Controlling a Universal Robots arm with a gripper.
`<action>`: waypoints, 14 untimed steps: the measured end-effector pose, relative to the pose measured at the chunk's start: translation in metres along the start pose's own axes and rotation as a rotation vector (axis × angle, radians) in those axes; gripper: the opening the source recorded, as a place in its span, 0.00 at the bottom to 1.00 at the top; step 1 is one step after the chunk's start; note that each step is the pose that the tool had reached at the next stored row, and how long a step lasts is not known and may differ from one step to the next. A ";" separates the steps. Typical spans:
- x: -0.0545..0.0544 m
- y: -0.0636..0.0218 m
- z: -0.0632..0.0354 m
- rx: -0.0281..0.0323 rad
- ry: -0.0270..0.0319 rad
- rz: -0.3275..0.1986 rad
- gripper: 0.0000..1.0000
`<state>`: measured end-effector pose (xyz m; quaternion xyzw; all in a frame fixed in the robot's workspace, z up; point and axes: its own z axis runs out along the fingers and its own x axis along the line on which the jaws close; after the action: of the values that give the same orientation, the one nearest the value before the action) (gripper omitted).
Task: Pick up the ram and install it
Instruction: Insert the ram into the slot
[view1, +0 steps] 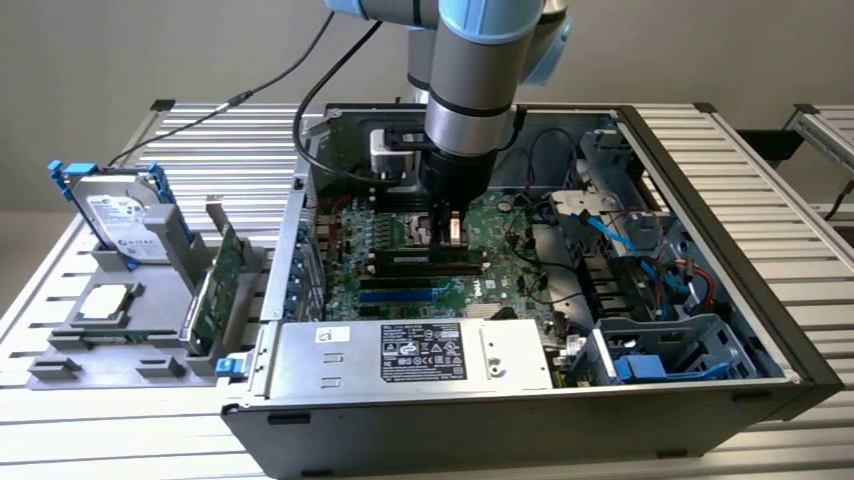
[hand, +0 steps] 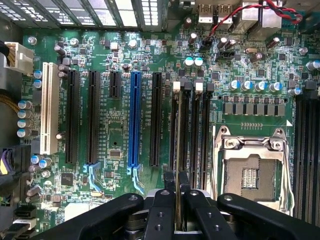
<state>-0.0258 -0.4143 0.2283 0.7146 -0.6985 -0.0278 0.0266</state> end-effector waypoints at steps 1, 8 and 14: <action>0.000 0.0000 0.0001 0.0000 0.0003 0.000 0.14; 0.000 0.0003 0.0013 -0.0001 0.0018 -0.002 0.14; 0.000 0.0018 0.0020 0.0013 0.0021 -0.007 0.14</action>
<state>-0.0278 -0.4143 0.2264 0.7170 -0.6960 -0.0267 0.0267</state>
